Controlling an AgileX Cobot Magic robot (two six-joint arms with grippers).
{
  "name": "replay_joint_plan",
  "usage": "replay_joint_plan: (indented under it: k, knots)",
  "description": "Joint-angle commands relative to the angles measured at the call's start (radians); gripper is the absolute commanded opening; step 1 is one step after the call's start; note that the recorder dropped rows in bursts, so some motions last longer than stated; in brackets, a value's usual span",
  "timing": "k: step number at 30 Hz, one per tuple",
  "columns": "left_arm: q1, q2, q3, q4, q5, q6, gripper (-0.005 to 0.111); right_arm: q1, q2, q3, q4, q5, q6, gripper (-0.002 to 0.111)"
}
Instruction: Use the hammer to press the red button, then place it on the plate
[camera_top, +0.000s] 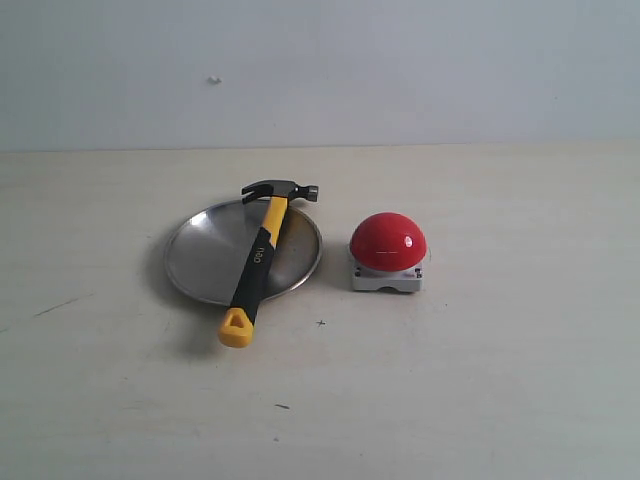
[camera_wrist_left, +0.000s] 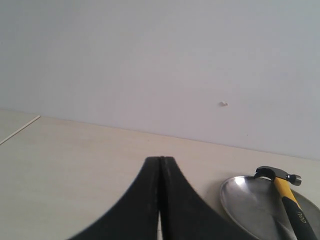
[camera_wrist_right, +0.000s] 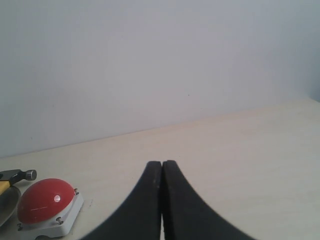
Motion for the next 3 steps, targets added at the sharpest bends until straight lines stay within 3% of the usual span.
replay_joint_plan:
  k: [1, 3]
  knots:
    - [0.001, -0.006, 0.003, -0.002, 0.000, -0.004, 0.000, -0.004, -0.005, 0.004, -0.002, -0.006, -0.007, 0.000]
    - [0.001, -0.006, 0.003, -0.002, 0.000, -0.004, 0.000, -0.004, -0.005, 0.004, -0.002, -0.006, -0.007, 0.000]
